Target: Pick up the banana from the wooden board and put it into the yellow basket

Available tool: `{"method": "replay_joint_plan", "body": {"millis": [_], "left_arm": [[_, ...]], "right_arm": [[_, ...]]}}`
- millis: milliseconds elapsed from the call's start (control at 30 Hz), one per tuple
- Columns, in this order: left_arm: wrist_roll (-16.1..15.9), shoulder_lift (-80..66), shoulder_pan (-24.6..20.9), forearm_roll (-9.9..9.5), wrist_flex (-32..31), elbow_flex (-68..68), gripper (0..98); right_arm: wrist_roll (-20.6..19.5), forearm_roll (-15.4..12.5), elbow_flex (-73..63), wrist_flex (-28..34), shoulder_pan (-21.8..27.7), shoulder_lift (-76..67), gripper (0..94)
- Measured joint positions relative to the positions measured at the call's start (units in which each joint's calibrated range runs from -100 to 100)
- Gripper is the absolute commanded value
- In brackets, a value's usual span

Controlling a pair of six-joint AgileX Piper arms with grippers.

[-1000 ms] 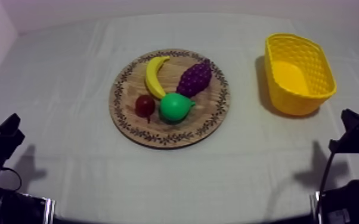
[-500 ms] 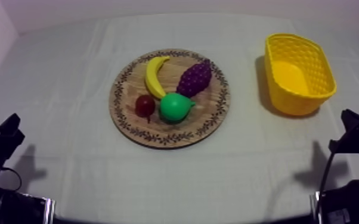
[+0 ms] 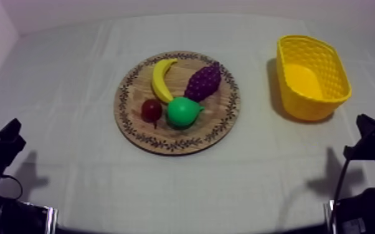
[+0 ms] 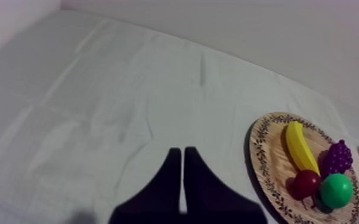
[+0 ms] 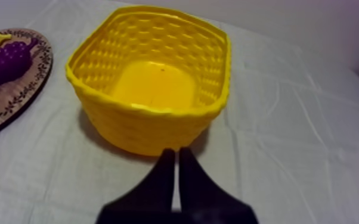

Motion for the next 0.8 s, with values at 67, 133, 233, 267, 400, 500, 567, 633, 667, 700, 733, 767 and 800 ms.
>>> {"method": "replay_joint_plan", "body": {"millis": [67, 133, 233, 267, 400, 500, 567, 633, 667, 700, 733, 767, 800], "left_arm": [[0.0, 0.0, 0.0, 0.0, 0.0, 0.0, 0.1], [0.0, 0.0, 0.0, 0.0, 0.0, 0.0, 0.1], [0.0, 0.0, 0.0, 0.0, 0.0, 0.0, 0.1], [0.0, 0.0, 0.0, 0.0, 0.0, 0.0, 0.1], [0.0, 0.0, 0.0, 0.0, 0.0, 0.0, 0.1], [0.0, 0.0, 0.0, 0.0, 0.0, 0.0, 0.1], [0.0, 0.0, 0.0, 0.0, 0.0, 0.0, 0.1], [0.0, 0.0, 0.0, 0.0, 0.0, 0.0, 0.1], [0.0, 0.0, 0.0, 0.0, 0.0, 0.0, 0.1], [0.0, 0.0, 0.0, 0.0, 0.0, 0.0, 0.1], [0.0, 0.0, 0.0, 0.0, 0.0, 0.0, 0.1], [0.0, 0.0, 0.0, 0.0, 0.0, 0.0, 0.1], [0.0, 0.0, 0.0, 0.0, 0.0, 0.0, 0.1]], "right_arm": [[-1.26, -0.05, 0.0, -0.62, -0.4, 0.0, 0.5], [-1.99, -0.19, 0.0, -2.27, -1.01, 0.2, 0.5], [-1.88, -1.92, -0.55, -2.96, -2.14, 2.82, 0.5], [-1.42, -1.92, -1.31, -4.02, -2.49, 4.27, 0.5], [0.34, -2.18, -6.66, -9.76, -2.19, 12.14, 0.5], [2.03, -4.19, -12.87, -10.69, -0.78, 19.65, 0.5], [3.03, -5.65, -18.22, -10.23, 0.31, 25.36, 0.5], [3.28, -6.41, -23.44, -8.79, 1.36, 30.44, 0.5], [3.18, -6.36, -26.42, -8.05, 1.64, 33.17, 0.5], [2.9, -6.0, -29.5, -7.38, 1.71, 35.84, 0.5], [2.45, -5.45, -32.0, -6.63, 1.57, 37.91, 0.5], [1.72, -4.25, -35.16, -5.82, 1.2, 40.43, 0.5], [0.87, -2.82, -38.34, -4.57, 0.6, 42.89, 0.5]]}}
